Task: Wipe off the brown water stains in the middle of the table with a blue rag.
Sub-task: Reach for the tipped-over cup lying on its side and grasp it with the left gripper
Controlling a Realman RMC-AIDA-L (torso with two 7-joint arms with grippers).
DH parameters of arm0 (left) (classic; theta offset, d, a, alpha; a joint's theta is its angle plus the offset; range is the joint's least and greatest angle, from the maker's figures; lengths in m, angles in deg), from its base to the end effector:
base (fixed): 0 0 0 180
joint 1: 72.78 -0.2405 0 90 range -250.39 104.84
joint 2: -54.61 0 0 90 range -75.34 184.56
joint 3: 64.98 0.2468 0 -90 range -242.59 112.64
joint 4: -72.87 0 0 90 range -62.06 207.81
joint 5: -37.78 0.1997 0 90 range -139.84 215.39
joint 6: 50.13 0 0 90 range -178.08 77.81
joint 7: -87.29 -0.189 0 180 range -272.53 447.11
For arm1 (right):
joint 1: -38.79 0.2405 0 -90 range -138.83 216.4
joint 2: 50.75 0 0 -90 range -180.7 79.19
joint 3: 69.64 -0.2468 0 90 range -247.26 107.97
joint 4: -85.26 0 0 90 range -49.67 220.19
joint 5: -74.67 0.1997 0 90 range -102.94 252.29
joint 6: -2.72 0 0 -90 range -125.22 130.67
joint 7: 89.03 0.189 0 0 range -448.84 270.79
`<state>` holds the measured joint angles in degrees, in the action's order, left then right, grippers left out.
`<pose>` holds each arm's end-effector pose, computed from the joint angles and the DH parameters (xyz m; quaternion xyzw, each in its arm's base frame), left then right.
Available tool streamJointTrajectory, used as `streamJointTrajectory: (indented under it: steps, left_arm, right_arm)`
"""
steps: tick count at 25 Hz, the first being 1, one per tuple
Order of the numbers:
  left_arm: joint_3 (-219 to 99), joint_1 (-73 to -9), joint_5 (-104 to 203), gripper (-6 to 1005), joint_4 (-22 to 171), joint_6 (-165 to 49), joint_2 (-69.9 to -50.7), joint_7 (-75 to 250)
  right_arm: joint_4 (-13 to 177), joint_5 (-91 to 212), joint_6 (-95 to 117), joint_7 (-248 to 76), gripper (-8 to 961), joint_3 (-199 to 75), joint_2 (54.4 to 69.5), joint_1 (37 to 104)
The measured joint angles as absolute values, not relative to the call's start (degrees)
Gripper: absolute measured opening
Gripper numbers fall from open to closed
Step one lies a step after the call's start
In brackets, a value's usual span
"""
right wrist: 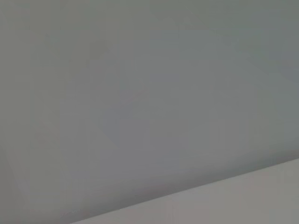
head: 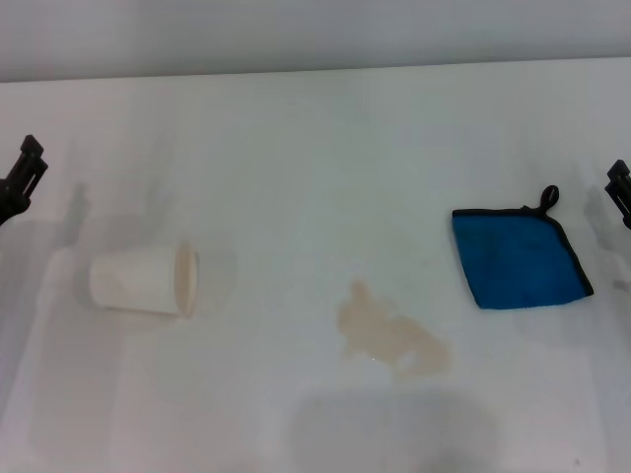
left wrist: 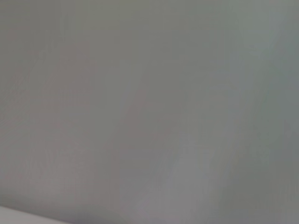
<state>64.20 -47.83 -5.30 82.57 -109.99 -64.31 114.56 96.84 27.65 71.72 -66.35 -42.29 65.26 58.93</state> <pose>-0.3175 0.3685 -0.0263 -0.6737 -0.3676 -0.3493 0.5375 0.3991 0.2999 0.0047 -0.5908 0.4205 0.2914 0.6239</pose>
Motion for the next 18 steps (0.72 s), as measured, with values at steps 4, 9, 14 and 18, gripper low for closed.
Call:
streamJointTrajectory:
  steps: [4, 9, 14, 18]
  left_arm:
    - [63.83, -47.45, -5.7, 831, 82.56, -112.63, -64.01, 114.68]
    - [63.51, -45.92, -5.01, 833, 82.17, -114.85, -61.78, 120.74]
    - [63.92, -41.68, 3.08, 832, 77.29, -114.56, -57.55, 140.55]
    - [63.99, -38.12, 13.1, 832, 74.56, -115.54, -53.91, 153.99]
  right_arm:
    - [96.86, 27.65, 71.82, -66.35, 841, -42.28, 65.27, 58.91]
    - [96.86, 27.65, 71.92, -66.35, 840, -42.16, 65.26, 58.91]
    - [96.86, 27.65, 72.11, -66.35, 840, -42.29, 65.21, 58.91]
    - [96.67, 27.65, 72.09, -66.31, 840, -42.31, 65.19, 58.91]
